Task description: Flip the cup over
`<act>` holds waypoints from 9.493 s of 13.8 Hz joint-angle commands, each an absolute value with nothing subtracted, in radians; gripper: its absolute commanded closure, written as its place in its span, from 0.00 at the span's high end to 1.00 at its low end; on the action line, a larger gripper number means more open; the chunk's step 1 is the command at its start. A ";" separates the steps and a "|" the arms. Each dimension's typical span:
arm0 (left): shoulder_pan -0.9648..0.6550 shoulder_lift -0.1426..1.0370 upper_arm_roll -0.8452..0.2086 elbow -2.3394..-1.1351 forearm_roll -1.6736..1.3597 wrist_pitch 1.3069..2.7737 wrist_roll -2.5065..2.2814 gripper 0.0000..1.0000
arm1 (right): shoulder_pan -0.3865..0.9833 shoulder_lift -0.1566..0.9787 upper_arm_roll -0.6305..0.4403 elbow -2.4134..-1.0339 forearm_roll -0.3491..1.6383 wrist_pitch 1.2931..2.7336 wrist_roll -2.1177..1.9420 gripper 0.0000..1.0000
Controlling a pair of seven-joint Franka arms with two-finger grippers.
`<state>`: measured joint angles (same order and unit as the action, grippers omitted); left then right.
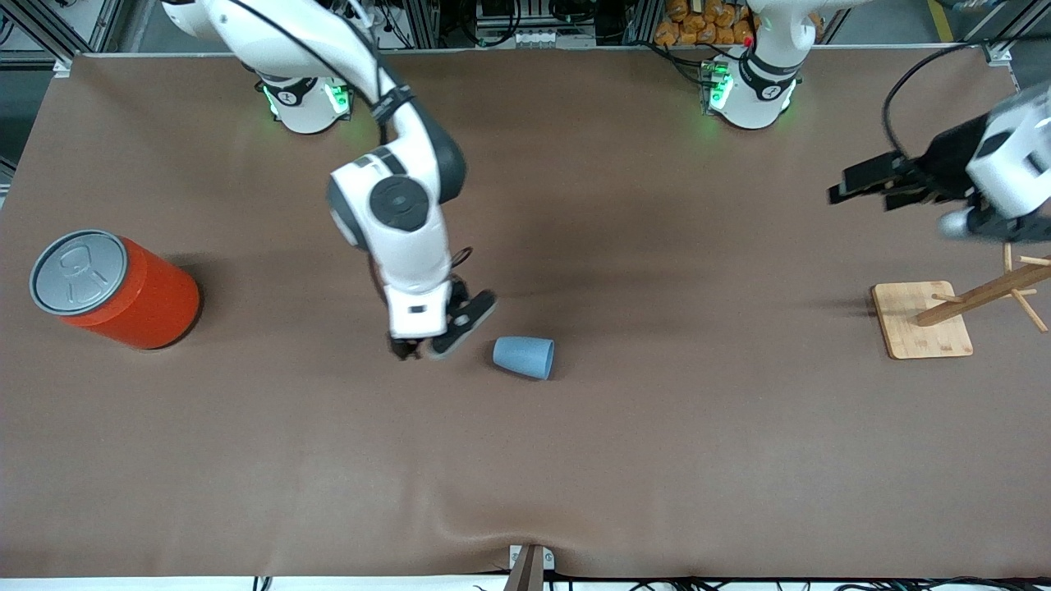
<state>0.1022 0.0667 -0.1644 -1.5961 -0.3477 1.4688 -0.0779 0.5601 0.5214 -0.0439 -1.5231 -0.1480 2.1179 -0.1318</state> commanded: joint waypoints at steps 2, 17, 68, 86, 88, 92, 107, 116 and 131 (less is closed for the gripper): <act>0.087 0.190 -0.267 -1.614 -0.385 1.580 -0.072 1.00 | 0.413 0.463 -0.025 -1.555 -0.037 2.002 0.015 1.00; -0.101 0.682 -0.296 -1.497 -0.690 2.112 -0.009 0.94 | 0.029 0.038 -0.047 -1.744 0.003 1.657 -0.051 1.00; 0.107 0.329 -0.268 -1.989 0.121 2.436 -0.282 0.00 | 0.092 0.049 -0.038 -1.463 -0.054 1.474 0.110 1.00; 0.123 0.210 -0.268 -2.026 0.123 2.371 -0.273 1.00 | 0.098 0.049 -0.038 -1.463 -0.054 1.474 0.112 1.00; 0.127 0.209 -0.276 -1.868 0.123 2.156 -0.261 1.00 | 0.097 0.049 -0.038 -1.463 -0.054 1.474 0.110 1.00; 0.127 0.161 -0.279 -1.714 0.112 1.953 -0.238 1.00 | 0.097 0.049 -0.038 -1.463 -0.055 1.474 0.110 1.00; 0.129 0.041 -0.281 -1.566 0.109 1.698 -0.219 1.00 | 0.097 0.049 -0.040 -1.463 -0.057 1.474 0.112 1.00; -0.049 0.034 -0.068 -1.546 0.052 1.654 -0.215 1.00 | 0.103 0.049 -0.038 -1.463 -0.064 1.471 0.112 1.00; 0.001 0.017 -0.044 -1.546 -0.012 1.511 -0.009 1.00 | 0.101 0.052 -0.040 -1.465 -0.069 1.477 0.112 1.00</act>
